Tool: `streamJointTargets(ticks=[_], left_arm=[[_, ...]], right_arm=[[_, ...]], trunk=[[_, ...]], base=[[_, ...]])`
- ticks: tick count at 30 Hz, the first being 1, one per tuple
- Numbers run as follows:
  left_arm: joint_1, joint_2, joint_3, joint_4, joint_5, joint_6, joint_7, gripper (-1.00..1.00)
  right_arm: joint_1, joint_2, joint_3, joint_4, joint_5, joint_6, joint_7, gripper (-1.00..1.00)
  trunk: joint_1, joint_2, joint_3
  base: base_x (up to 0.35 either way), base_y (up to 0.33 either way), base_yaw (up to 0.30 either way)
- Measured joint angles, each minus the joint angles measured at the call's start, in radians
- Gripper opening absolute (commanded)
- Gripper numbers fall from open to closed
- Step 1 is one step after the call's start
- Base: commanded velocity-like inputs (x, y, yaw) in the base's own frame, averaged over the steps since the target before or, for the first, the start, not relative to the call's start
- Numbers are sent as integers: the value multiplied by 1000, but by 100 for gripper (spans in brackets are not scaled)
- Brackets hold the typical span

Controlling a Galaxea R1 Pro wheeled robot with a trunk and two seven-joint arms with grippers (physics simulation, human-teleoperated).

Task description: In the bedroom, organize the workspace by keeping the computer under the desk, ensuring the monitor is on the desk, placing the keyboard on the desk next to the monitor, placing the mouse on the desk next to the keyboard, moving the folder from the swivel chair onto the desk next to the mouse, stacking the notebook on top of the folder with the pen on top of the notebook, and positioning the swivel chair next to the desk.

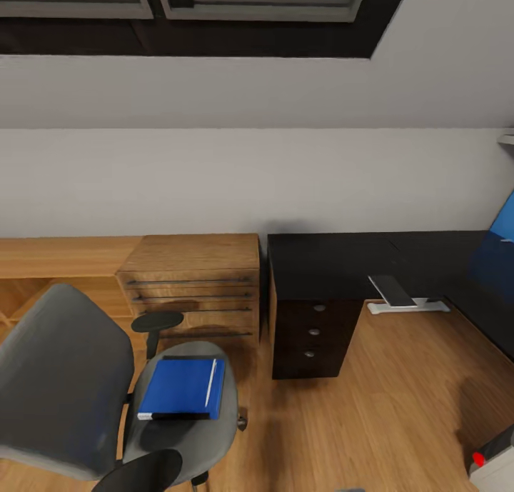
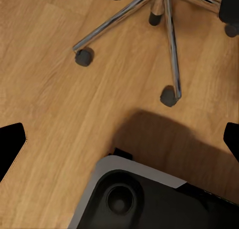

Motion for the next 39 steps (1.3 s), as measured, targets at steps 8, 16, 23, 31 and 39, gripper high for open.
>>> streamJointTargets(ticks=[8, 16, 23, 31, 39], left_arm=[[0, 0, 0, 0, 0, 1, 0, 100], [0, 0, 0, 0, 0, 1, 0, 100], [0, 0, 0, 0, 1, 1, 0, 100], [0, 0, 0, 0, 1, 0, 0, 100], [0, 3, 1, 0, 1, 1, 0, 100]], right_arm=[[0, 0, 0, 0, 0, 0, 0, 100], [0, 0, 0, 0, 0, 0, 0, 100], [0, 0, 0, 0, 0, 0, 0, 100], [0, 0, 0, 0, 0, 0, 0, 100], [0, 0, 1, 0, 0, 0, -1, 100]], trunk=[[0, 0, 0], [0, 0, 0], [0, 0, 0], [0, 0, 0], [0, 0, 0]], base=[[-1, 267, 0], [0, 132, 0], [0, 98, 0], [0, 196, 0], [0, 43, 0]])
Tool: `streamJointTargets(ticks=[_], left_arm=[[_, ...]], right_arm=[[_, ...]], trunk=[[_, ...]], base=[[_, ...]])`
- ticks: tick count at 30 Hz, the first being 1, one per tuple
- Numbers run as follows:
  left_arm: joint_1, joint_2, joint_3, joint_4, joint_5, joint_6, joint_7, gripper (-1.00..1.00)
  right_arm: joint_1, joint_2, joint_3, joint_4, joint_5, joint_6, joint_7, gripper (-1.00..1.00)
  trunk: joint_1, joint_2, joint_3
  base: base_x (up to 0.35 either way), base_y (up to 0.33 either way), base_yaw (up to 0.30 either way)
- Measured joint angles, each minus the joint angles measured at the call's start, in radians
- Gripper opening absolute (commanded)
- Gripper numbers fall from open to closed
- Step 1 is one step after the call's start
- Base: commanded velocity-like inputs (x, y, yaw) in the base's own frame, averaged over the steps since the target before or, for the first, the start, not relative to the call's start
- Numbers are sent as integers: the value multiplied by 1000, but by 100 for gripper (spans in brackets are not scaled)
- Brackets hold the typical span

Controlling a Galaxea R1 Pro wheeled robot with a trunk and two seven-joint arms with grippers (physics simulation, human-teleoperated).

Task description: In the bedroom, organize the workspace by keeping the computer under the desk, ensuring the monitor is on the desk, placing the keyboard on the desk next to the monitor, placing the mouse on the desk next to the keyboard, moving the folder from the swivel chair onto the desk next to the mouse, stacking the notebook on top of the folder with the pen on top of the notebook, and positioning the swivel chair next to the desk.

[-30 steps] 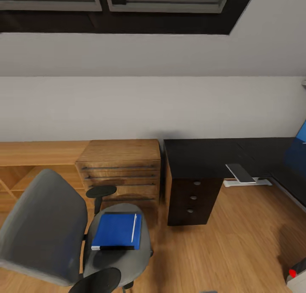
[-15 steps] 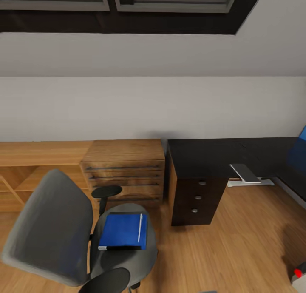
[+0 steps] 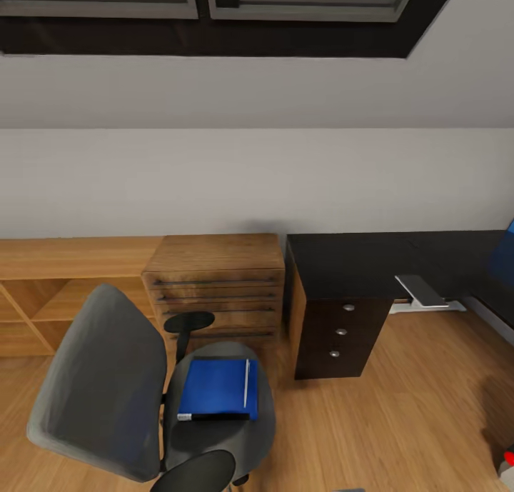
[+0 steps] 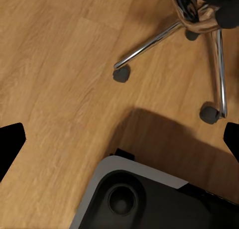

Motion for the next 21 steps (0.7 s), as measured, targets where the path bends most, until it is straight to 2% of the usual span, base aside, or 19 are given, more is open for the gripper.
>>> streamJointTargets(ticks=[21], left_arm=[[0, 11, 0, 0, 0, 0, 1, 100]], right_arm=[[0, -3, 0, -4, 1, -1, 0, 100]], trunk=[[0, 0, 0]], base=[[0, 2, 0]])
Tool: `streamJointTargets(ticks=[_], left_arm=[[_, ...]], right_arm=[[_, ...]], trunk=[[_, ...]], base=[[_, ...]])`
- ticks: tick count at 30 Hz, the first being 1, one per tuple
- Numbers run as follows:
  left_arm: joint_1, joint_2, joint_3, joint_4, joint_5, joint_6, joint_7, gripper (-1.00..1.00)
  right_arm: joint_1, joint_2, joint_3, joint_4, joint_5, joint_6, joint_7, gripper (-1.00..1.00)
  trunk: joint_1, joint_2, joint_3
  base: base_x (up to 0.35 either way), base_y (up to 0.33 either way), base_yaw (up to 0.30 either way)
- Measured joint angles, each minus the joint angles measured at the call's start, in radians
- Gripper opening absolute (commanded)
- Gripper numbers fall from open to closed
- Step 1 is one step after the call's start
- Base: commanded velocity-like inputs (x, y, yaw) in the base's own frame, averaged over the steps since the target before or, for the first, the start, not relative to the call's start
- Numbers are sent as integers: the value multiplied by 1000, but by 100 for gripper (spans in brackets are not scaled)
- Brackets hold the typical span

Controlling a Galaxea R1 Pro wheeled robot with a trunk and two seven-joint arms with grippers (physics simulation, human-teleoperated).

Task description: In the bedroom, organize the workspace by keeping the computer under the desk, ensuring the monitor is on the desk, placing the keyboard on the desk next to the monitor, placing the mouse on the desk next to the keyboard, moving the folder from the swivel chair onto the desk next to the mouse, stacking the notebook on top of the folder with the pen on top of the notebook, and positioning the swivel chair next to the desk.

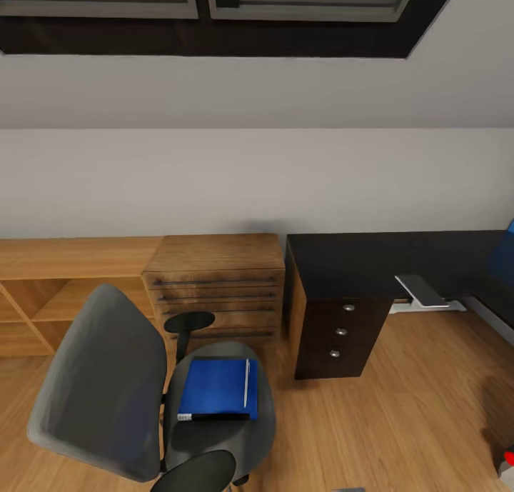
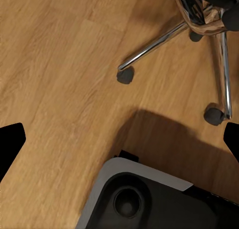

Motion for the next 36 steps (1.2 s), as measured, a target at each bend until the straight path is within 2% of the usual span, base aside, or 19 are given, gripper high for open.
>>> streamJointTargets(ticks=[8, 14, 17, 21, 22, 27, 31, 36], left_arm=[[0, 0, 0, 0, 0, 0, 0, 100], [0, 3, 0, 0, 0, 0, 0, 100], [0, 5, 1, 0, 0, 0, 0, 100], [0, 7, 1, 0, 0, 0, 0, 100], [0, 7, 1, 0, 0, 0, 0, 100], [0, 10, 2, 0, 1, 0, 1, 100], [0, 19, 2, 0, 2, 0, 1, 100], [0, 27, 3, 1, 2, 0, 1, 100]], right_arm=[[-1, -9, -2, -35, 2, 3, -6, 100], [-3, -28, -2, -181, 3, 61, -48, 100], [-5, -33, -2, -254, 4, 151, -82, 100], [-18, -36, -3, -346, 6, 314, -120, 100], [-37, -37, -3, -385, 7, 393, -131, 100], [-114, -35, -3, -440, 4, 582, -144, 100], [-174, -32, -3, -459, 3, 680, -148, 100], [-250, -26, -4, -468, -1, 746, -151, 100]], trunk=[[0, 0, 0], [0, 0, 0], [0, 0, 0], [0, 0, 0], [0, 0, 0], [0, 0, 0], [0, 0, 0], [0, 0, 0]], base=[[0, 0, 0], [0, 0, 0], [0, 0, 0], [0, 0, 0], [0, 0, 0], [0, 0, 0], [0, 0, 0], [0, 0, 0]])
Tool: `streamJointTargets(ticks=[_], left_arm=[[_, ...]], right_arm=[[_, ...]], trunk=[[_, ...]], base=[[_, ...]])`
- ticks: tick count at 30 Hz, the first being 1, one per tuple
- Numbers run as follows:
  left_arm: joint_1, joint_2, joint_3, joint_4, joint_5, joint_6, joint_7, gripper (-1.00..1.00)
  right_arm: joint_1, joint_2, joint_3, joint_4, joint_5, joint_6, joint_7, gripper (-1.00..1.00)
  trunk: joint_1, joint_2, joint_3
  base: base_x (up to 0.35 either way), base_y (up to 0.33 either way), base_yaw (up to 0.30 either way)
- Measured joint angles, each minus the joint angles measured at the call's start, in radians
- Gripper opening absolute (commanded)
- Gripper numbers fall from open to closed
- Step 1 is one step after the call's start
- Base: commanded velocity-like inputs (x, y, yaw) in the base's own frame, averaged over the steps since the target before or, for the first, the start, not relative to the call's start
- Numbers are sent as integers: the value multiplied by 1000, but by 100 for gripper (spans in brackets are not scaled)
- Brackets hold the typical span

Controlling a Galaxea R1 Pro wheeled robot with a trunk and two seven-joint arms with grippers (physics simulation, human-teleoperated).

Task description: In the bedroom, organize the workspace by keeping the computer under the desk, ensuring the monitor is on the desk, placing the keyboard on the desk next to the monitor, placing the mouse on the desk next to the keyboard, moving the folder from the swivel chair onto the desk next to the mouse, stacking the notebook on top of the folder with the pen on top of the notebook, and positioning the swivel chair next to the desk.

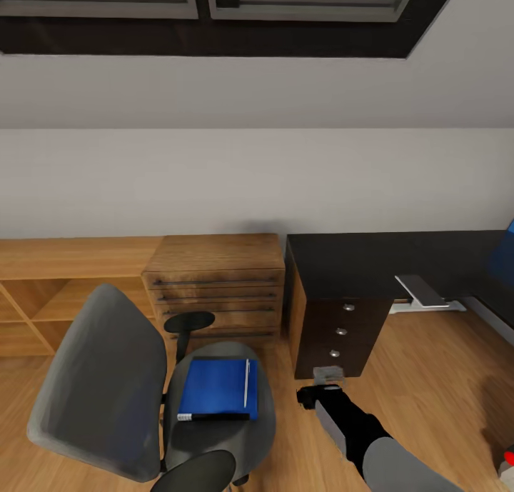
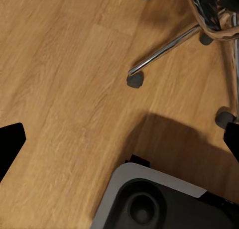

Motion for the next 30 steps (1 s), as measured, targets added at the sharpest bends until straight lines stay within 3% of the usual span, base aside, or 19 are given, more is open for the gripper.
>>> streamJointTargets(ticks=[9, 30], left_arm=[[0, 3, 1, 0, 0, 0, 0, 100], [0, 3, 2, 0, 1, -1, -1, 100]], right_arm=[[-75, 45, -1, -26, -9, 106, -11, 100], [-83, 55, 1, -60, -10, 146, -21, 100]], trunk=[[0, 0, 0], [0, 0, 0]], base=[[0, 0, 0], [3, 17, 0]])
